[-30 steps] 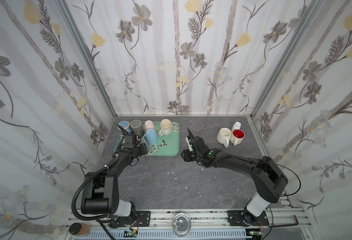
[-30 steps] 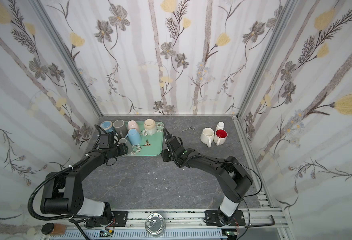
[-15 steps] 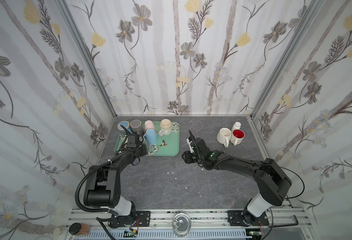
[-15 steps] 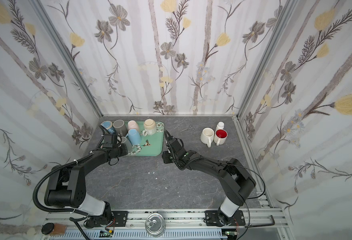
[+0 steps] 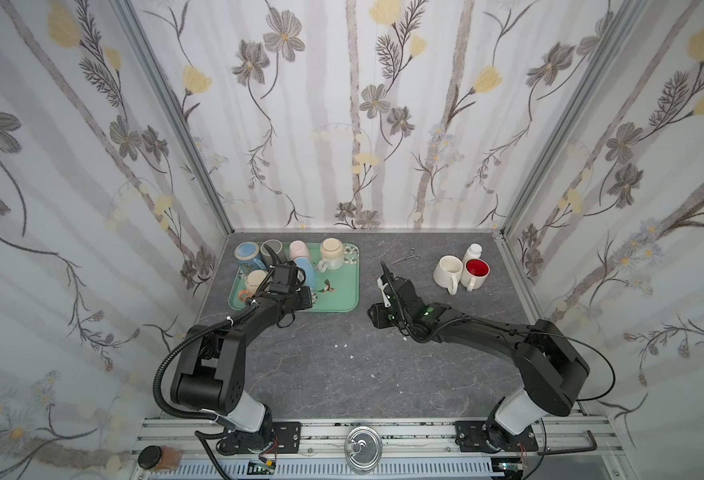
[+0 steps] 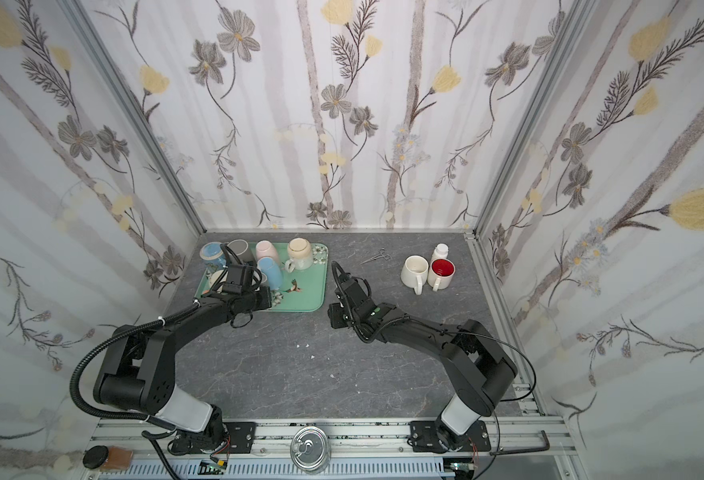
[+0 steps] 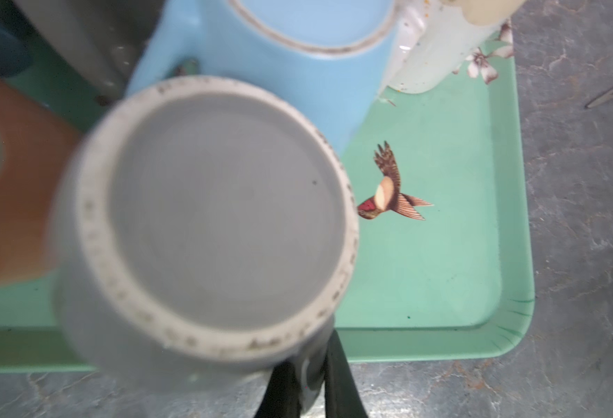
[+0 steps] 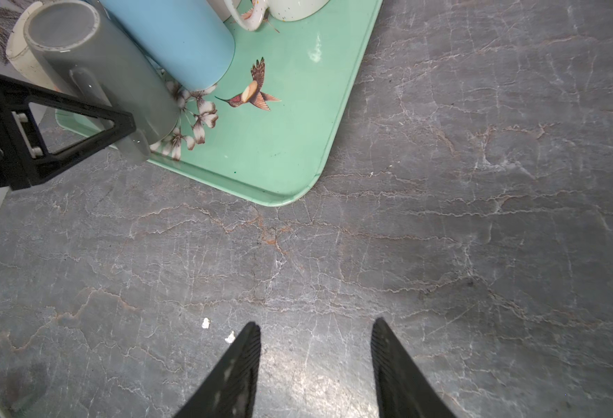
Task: Turn the mug right side up
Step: 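Close the left gripper on the upside-down grey mug's handle, then lift the grey mug with the left gripper while the right gripper approaches its handle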
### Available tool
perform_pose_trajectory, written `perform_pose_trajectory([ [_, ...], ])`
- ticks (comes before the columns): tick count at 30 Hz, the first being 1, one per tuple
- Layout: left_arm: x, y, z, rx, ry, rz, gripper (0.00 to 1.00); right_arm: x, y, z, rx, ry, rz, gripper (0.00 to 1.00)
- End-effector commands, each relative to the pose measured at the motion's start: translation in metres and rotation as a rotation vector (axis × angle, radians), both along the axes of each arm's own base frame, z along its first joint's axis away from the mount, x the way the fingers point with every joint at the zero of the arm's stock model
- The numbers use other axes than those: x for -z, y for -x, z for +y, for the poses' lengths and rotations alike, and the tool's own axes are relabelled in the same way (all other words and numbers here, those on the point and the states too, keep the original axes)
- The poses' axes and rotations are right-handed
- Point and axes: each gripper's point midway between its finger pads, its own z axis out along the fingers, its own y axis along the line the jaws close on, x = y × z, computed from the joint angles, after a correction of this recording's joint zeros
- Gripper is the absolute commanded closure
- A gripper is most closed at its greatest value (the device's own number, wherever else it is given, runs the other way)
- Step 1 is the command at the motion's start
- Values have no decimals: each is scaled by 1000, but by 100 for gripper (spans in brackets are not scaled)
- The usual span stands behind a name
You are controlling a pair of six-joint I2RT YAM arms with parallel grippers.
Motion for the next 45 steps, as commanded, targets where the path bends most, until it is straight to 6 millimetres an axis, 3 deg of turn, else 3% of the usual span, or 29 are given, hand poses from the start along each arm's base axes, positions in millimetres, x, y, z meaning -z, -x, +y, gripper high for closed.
perform_pose_trajectory([
  [1,-8,-8,-11,15,7,-34,99,-3,-3,-4,13,6,-24,50],
  [5,-7,-9,-21,35,2,-31,100,1,-3,-7,21,15,-21,49],
  [12,-3,-9,-20,35,-34,-24,99,0,-4,-8,22,11,-20,49],
  [19,-15,-15,-31,56,-15,-56,100,-9,-9,0,10,-15,-27,49],
  [28,-44,-33,-62,139,147,-181,100,-11,-18,16,-27,-101,1,50],
  [35,-70,-39,-96,237,357,-284,100,-14,-39,49,-67,-142,-58,50],
  [45,-81,-33,-132,376,629,-394,100,-2,-69,74,-90,-103,-118,51],
])
